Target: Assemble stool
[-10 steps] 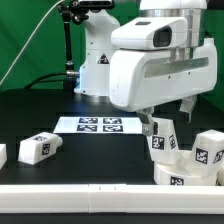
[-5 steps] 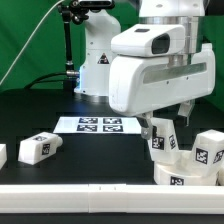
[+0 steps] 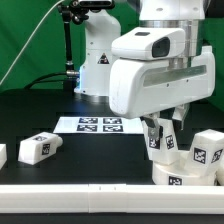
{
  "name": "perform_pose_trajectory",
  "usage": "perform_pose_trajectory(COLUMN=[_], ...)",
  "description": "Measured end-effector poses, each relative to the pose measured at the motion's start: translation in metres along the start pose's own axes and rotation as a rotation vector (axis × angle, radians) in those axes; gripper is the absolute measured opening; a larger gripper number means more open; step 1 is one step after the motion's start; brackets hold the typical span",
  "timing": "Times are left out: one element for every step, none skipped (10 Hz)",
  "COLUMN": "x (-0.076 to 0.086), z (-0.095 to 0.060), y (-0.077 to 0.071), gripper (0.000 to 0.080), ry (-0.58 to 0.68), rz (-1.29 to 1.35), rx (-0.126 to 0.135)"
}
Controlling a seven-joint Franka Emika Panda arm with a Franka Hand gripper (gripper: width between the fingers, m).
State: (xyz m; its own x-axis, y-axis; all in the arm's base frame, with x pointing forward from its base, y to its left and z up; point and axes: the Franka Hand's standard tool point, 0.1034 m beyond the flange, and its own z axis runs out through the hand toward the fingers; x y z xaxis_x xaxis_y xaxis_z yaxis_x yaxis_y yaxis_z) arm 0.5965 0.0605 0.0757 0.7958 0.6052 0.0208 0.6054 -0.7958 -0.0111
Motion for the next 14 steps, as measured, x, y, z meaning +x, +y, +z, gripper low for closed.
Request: perform_pose_trajectory(x=[-0.0001, -0.0001, -0.0001, -0.0002, -0.0002, -0.0003, -0.0001, -0.0001, -0.0003, -0.0007, -0.0005, 0.0015, 0.0018, 0.0019], z=[0.0, 0.0, 0.0001, 0.0004, 0.0006, 0.0007, 0.0007, 0.0009, 0.001, 0.0012, 0.0015, 0.0016, 0.0016, 0.0016], y=[0.0001, 0.0002, 0.0001, 0.0001, 0.0004, 0.001, 0.001, 0.0007, 0.001, 0.0013, 0.0011, -0.0021, -0.0025, -0.0027], gripper=[0.0347, 0.0347, 0.0347, 0.0347, 0.0347, 0.0347, 0.0347, 0.0347, 0.0347, 0.0347, 0.0347, 0.0347, 0.0347, 0.0347], ry=[0.0, 0.0, 0.001, 0.0, 0.001, 0.002, 0.002, 0.002, 0.003, 0.006, 0.01, 0.009, 0.009, 0.008], rz=[0.025, 0.035, 0.115, 0.222, 0.311, 0.408, 0.514, 0.611, 0.715, 0.813, 0.92, 0.974, 1.036, 1.102], rx=[0.0, 0.0, 0.001, 0.001, 0.001, 0.003, 0.004, 0.004, 0.007, 0.019, 0.031, 0.03, 0.032, 0.034])
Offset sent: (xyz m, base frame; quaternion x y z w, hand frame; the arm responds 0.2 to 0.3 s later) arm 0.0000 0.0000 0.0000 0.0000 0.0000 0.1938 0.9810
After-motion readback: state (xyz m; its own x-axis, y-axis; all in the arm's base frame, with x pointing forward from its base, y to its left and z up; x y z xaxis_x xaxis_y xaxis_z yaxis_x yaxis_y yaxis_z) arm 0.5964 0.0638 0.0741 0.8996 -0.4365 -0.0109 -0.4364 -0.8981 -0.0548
